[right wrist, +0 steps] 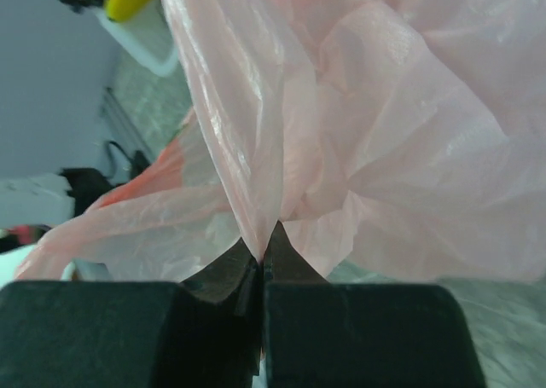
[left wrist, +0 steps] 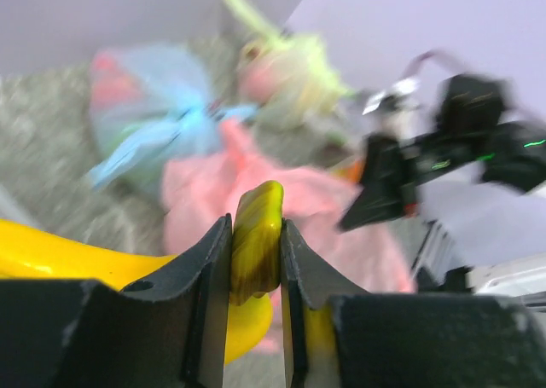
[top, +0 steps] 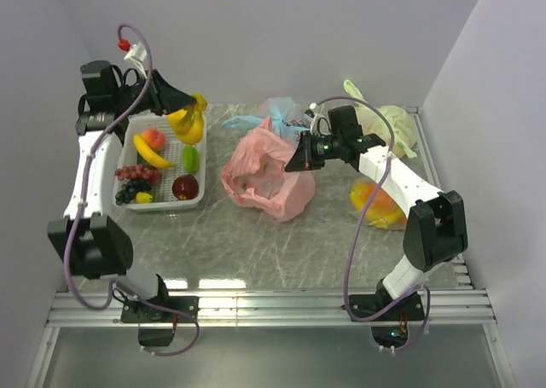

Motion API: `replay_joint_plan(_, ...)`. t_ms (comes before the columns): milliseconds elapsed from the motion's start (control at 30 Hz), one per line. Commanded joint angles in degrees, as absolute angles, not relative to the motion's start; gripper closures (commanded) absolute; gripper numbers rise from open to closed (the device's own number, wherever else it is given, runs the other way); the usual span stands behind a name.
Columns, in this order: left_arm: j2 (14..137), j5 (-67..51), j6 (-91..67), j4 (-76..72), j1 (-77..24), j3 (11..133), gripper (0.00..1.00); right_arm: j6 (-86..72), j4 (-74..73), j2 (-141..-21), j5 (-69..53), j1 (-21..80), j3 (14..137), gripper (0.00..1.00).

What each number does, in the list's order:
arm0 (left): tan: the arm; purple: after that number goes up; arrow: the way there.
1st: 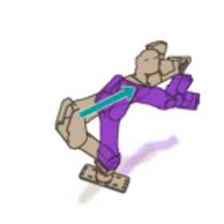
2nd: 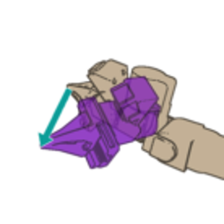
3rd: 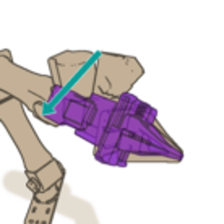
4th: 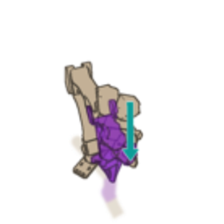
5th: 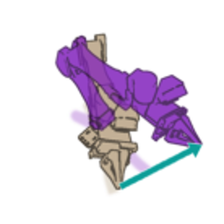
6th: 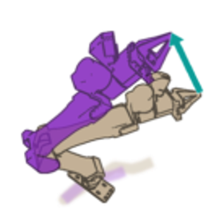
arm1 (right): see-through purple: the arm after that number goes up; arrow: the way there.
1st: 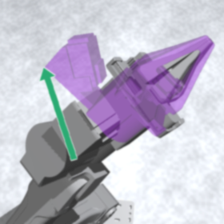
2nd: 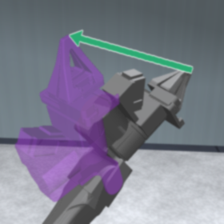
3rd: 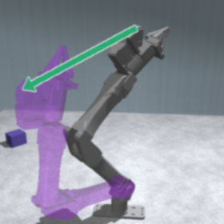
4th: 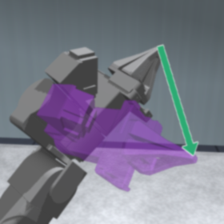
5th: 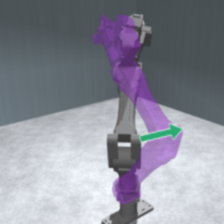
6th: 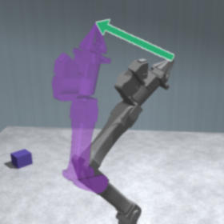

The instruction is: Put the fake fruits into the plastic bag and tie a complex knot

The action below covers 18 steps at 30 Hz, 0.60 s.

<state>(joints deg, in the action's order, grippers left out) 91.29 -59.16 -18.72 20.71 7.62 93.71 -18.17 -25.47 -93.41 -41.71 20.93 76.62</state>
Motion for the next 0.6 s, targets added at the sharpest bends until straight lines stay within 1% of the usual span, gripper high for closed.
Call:
replay_joint_plan(0,83.4,-60.5,-45.8,-8.7,6.0,87.0,0.99,-29.3,-12.9,-92.4,-48.4,20.1,73.5,1.0)
replay_joint_plan(33,82.7,-60.3,-48.1,-16.1,4.5,84.5,0.99,-30.5,-11.5,-92.6,-49.4,20.1,72.9,1.0)
replay_joint_plan(67,82.3,-60.2,-52.0,-18.8,3.4,83.5,0.99,-31.6,-10.4,-92.9,-50.4,20.1,72.3,1.0)
replay_joint_plan(200,81.1,-59.6,-56.8,-27.4,-3.9,80.0,1.0,-34.5,-7.9,-94.0,-52.6,19.9,70.5,1.0)
replay_joint_plan(233,81.1,-58.9,-57.3,-29.0,-7.2,77.9,1.0,-34.8,-7.2,-94.0,-53.1,19.9,70.0,1.0)
replay_joint_plan(333,81.7,-56.5,-59.7,-35.6,-12.8,73.1,1.0,-35.1,-7.1,-93.3,-54.0,19.3,68.3,1.0)
replay_joint_plan(467,83.9,-53.7,-64.8,-43.9,-18.2,68.0,1.0,-35.2,-7.1,-91.8,-55.1,18.2,65.4,1.0)
replay_joint_plan(567,86.7,-53.9,-67.8,-49.4,-21.5,64.3,1.0,-35.3,-6.5,-90.9,-55.5,17.0,63.2,1.0)
